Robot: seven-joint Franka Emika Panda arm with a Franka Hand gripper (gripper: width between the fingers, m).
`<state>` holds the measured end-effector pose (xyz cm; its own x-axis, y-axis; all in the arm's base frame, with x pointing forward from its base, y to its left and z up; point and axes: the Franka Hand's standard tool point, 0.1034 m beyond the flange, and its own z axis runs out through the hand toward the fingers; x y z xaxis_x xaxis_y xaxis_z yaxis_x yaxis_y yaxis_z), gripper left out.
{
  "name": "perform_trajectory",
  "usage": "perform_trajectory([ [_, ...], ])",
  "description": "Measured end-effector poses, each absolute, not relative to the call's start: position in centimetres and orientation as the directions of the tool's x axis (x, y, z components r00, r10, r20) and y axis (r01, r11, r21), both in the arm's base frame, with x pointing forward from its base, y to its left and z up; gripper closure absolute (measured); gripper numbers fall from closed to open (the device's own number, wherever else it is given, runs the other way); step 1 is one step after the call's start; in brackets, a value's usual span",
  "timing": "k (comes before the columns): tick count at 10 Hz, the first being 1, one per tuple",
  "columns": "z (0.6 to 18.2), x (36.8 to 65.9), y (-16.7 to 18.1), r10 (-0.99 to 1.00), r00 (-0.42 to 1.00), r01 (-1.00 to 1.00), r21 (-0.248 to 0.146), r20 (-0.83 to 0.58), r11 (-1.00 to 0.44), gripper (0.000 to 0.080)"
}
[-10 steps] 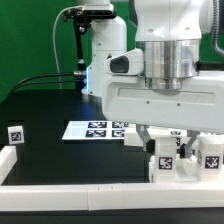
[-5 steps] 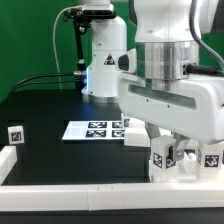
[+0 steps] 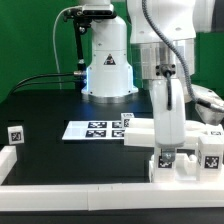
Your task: Assemble chair
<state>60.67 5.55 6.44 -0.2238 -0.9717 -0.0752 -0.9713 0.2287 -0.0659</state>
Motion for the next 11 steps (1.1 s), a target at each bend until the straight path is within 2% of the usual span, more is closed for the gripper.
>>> perform_trajectory([
  [2,6.5,60.5,5.5,-0.974,-0.217,-0.973,-0.066,-0.07,0.221,0.0515],
  [3,6.4,60.5,5.5,-0.974,-0.216,-0.973,-0.066,-0.069,0.221,0.0429],
  [4,6.4,60.5,5.5,-0.974,-0.216,-0.973,-0.066,-0.069,0.221,0.0429],
  [5,6.6,60.6,5.5,-0.976,-0.206,-0.975,-0.067,-0.07,0.211,0.0251],
  [6,7.5,60.9,5.5,-0.982,-0.174,-0.98,-0.081,-0.076,0.18,0.0171],
  [8,8.5,60.9,6.1,-0.99,-0.119,-0.989,-0.078,-0.079,0.125,0.0155],
  [11,8.1,60.9,6.0,-0.99,-0.122,-0.989,-0.077,-0.075,0.127,0.0151],
])
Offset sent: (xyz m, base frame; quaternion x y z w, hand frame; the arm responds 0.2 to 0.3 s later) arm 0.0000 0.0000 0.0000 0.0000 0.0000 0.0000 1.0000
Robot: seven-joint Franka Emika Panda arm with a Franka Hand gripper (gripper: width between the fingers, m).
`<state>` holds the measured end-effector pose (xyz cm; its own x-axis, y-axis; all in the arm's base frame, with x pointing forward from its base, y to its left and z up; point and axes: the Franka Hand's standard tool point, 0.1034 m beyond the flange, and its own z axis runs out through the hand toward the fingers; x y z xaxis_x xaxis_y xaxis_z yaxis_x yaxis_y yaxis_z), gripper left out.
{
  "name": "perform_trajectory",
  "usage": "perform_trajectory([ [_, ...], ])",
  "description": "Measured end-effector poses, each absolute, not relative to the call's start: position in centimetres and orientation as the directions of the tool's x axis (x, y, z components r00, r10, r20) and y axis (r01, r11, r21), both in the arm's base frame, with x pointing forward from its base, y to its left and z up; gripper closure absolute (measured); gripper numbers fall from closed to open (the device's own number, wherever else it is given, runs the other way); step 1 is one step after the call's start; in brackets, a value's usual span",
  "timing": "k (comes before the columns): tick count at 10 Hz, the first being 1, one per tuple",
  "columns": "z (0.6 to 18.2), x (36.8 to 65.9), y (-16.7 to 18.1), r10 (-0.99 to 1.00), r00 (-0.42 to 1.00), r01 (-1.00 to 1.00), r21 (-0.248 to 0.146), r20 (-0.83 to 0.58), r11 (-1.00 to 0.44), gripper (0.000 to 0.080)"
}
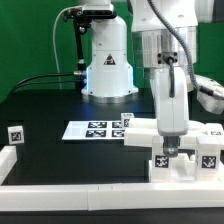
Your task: Assemble chair
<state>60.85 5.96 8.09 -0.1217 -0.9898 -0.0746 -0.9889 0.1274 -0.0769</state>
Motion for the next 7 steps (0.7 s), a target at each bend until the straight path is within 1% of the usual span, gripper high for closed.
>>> perform_trajectory([
  [1,8.1,60.8,6.0,-0.992,-0.103,-0.991,-0.078,-0.072,0.109,0.0151],
  [2,8.2,60.8,6.1,-0.997,-0.032,-0.996,-0.084,-0.068,0.037,0.0151],
  [3,8.7,60.6,6.4,-0.996,0.063,-0.993,-0.099,-0.061,-0.057,0.0151],
  [4,8.8,60.0,6.6,-0.975,0.219,-0.969,-0.125,-0.036,-0.213,0.0151],
  [5,9.0,59.1,6.7,-0.935,0.354,-0.928,-0.131,-0.021,-0.349,0.0151],
  [6,9.2,58.7,6.9,-0.891,0.455,-0.883,-0.135,-0.009,-0.449,0.0151],
  [7,9.2,58.5,6.9,-0.85,0.527,-0.842,-0.137,0.007,-0.522,0.0151],
])
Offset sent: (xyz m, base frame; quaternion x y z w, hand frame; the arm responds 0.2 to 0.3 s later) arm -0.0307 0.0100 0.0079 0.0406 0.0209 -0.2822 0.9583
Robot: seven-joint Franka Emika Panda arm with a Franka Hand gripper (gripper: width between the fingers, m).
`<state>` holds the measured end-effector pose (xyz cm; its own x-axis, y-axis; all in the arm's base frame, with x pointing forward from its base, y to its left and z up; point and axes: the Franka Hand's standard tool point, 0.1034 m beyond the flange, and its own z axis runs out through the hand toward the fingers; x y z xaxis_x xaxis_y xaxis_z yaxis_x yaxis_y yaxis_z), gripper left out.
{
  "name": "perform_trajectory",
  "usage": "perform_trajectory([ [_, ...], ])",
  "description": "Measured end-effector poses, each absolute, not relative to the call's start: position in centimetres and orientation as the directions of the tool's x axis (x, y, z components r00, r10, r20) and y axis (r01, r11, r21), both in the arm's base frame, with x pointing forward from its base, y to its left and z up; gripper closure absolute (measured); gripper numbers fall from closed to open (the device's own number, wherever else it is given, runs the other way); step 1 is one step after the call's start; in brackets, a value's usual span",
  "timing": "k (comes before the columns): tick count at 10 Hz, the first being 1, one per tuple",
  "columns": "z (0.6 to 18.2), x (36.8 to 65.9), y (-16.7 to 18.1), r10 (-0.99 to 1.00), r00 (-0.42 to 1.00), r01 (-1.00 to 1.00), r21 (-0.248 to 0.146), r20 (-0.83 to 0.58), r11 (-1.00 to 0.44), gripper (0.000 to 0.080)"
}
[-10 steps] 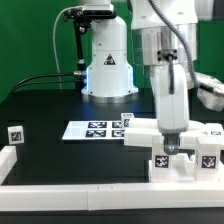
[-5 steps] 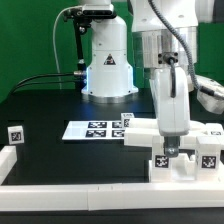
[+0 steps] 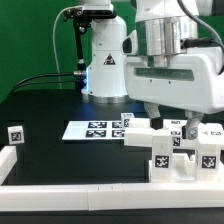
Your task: Assemble chair
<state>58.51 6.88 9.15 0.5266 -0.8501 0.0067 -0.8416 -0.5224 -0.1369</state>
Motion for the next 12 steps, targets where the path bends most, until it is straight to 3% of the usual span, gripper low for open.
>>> perform_trajectory([
  [3,9.0,58.6,6.7,-0.752,0.659,-0.743,-0.132,0.03,-0.656,0.0151],
  [5,9.3,58.3,6.1,-0.484,0.862,-0.469,-0.125,0.151,-0.874,0.0151],
  [6,9.2,57.0,5.7,-0.35,0.917,-0.336,-0.099,0.191,-0.937,0.0151],
  [8,9.1,56.2,4.7,-0.189,0.946,-0.183,-0.046,0.264,-0.982,0.0151],
  [11,8.8,56.4,4.7,-0.191,0.939,-0.188,-0.039,0.285,-0.981,0.0151],
  [12,7.9,56.5,4.9,-0.181,0.938,-0.182,-0.026,0.297,-0.983,0.0151],
])
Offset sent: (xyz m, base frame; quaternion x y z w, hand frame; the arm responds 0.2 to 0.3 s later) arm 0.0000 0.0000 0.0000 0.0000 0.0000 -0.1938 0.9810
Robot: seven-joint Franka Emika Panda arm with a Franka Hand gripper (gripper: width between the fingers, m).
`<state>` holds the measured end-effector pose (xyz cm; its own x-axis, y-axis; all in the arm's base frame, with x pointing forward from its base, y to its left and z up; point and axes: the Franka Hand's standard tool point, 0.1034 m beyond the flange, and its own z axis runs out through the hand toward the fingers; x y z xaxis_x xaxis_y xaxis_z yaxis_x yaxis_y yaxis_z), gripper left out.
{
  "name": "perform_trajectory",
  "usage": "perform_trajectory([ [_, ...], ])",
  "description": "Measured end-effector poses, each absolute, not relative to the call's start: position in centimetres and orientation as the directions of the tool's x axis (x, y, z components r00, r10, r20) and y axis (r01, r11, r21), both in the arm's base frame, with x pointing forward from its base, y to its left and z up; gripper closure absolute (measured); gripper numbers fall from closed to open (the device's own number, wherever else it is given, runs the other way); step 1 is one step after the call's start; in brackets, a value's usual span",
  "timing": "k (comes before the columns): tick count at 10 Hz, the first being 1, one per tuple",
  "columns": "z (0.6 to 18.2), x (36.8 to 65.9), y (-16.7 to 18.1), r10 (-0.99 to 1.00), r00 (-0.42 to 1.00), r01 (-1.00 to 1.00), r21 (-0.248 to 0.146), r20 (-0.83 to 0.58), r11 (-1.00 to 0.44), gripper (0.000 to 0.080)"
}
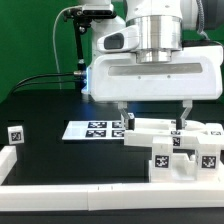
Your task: Assemble chair
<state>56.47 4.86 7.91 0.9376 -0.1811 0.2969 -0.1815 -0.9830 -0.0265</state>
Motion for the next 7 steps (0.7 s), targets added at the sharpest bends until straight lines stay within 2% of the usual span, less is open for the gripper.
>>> perform_trajectory([
  [4,6.0,58.7,4.2,-0.109,0.811,-0.168,0.051,0.575,-0.984,0.0151],
  [5,4.4,57.9,4.2,-0.112,0.832,-0.166,0.051,0.544,-0.985,0.0151],
  [7,3.6,57.5,4.9,-0.127,0.857,-0.166,0.034,0.5,-0.986,0.0151],
])
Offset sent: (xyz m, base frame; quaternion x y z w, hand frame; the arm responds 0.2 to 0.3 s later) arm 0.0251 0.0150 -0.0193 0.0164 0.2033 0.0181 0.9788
